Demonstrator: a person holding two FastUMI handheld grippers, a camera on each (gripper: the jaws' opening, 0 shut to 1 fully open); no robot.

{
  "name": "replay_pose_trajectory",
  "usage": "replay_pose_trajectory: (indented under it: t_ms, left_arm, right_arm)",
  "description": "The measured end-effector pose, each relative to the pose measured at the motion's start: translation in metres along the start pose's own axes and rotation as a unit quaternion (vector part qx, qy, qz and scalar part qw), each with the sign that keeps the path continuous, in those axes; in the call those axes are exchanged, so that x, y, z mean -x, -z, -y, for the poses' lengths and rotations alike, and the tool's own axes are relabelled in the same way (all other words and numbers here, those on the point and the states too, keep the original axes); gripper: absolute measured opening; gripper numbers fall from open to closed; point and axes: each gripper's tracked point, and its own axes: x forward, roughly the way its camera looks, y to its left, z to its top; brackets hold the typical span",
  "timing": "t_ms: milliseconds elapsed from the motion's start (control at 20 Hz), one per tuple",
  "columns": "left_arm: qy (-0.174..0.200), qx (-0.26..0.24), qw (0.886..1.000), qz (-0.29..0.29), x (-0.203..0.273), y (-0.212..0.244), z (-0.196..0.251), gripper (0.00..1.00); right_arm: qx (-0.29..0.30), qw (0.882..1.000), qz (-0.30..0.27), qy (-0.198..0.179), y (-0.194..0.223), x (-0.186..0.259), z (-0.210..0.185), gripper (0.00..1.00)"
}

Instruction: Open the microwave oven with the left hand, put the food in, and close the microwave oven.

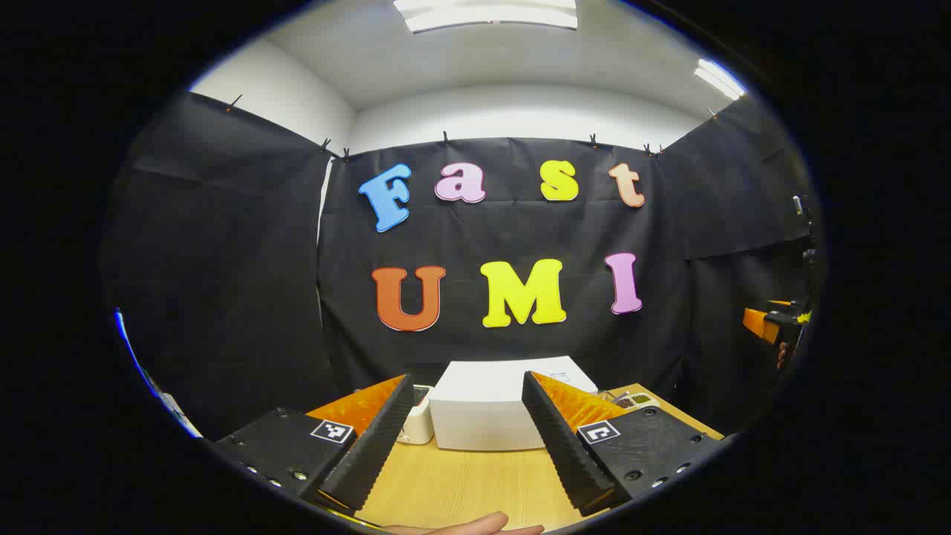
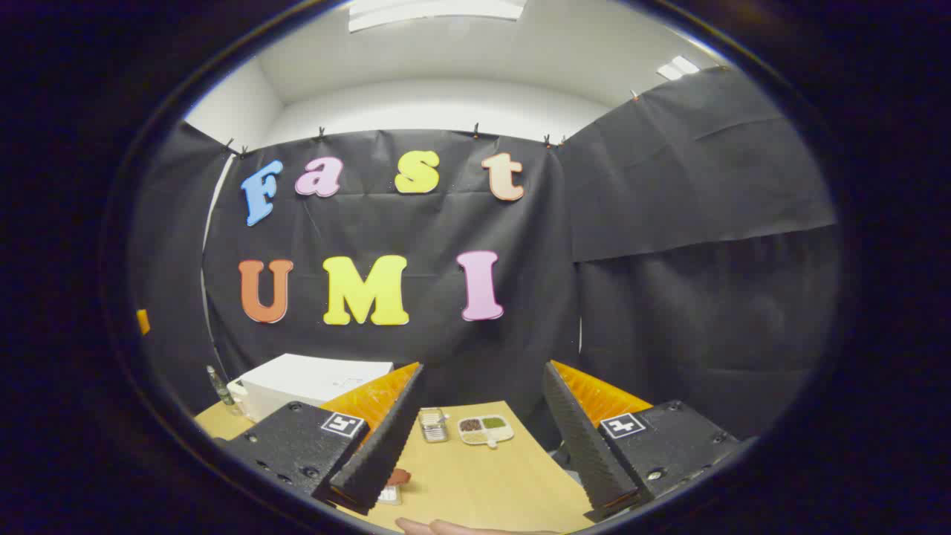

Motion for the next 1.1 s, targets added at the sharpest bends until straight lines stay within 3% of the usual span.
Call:
replay_pose_trajectory:
  t_ms: [50, 100, 150, 200, 550, 600, 650, 700, 750, 900, 1050, 1100]
  left_arm:
    - [0.0, -0.003, 1.0, 0.008, 0.001, -0.003, 0.001, 1.0]
    - [-0.003, -0.003, 1.0, 0.015, 0.001, -0.006, 0.0, 0.84]
    - [-0.003, -0.003, 1.0, 0.015, 0.002, -0.007, 0.002, 0.94]
    - [-0.004, -0.002, 1.0, 0.015, 0.001, -0.007, 0.003, 0.94]
    - [-0.024, 0.001, 1.0, 0.008, -0.003, -0.002, -0.002, 0.95]
    - [-0.025, 0.002, 1.0, 0.005, -0.002, -0.001, 0.001, 0.86]
    - [-0.021, 0.002, 1.0, 0.006, -0.003, -0.001, 0.006, 0.95]
    - [-0.015, 0.002, 1.0, 0.009, -0.003, -0.003, 0.012, 0.94]
    - [-0.011, 0.004, 1.0, 0.013, -0.004, -0.004, 0.017, 0.94]
    - [0.002, 0.014, 1.0, 0.011, -0.014, 0.004, 0.038, 0.94]
    - [0.016, 0.031, 0.999, -0.021, -0.029, 0.026, 0.063, 0.94]
    - [0.023, 0.03, 0.999, -0.028, -0.035, 0.033, 0.074, 0.94]
  right_arm:
    - [0.004, 1.0, 0.008, 0.003, -0.002, 0.0, 0.004, 0.94]
    - [0.005, 1.0, 0.013, 0.004, -0.005, 0.001, 0.007, 0.94]
    - [0.007, 1.0, 0.013, 0.004, -0.004, 0.004, 0.01, 1.0]
    - [0.007, 1.0, 0.012, 0.003, -0.005, 0.006, 0.012, 0.94]
    - [0.016, 1.0, 0.027, -0.005, -0.018, 0.022, 0.012, 1.0]
    - [0.016, 0.999, 0.029, -0.006, -0.019, 0.025, 0.011, 0.94]
    - [0.016, 0.999, 0.032, -0.008, -0.021, 0.028, 0.009, 0.94]
    - [0.015, 0.999, 0.036, -0.009, -0.023, 0.03, 0.009, 1.0]
    - [0.016, 0.999, 0.04, -0.013, -0.026, 0.031, 0.007, 0.94]
    - [0.016, 0.999, 0.044, -0.022, -0.027, 0.036, 0.002, 1.0]
    - [0.011, 0.999, 0.035, -0.027, -0.023, 0.043, 0.002, 0.94]
    - [0.011, 0.999, 0.033, -0.024, -0.022, 0.044, 0.004, 1.0]
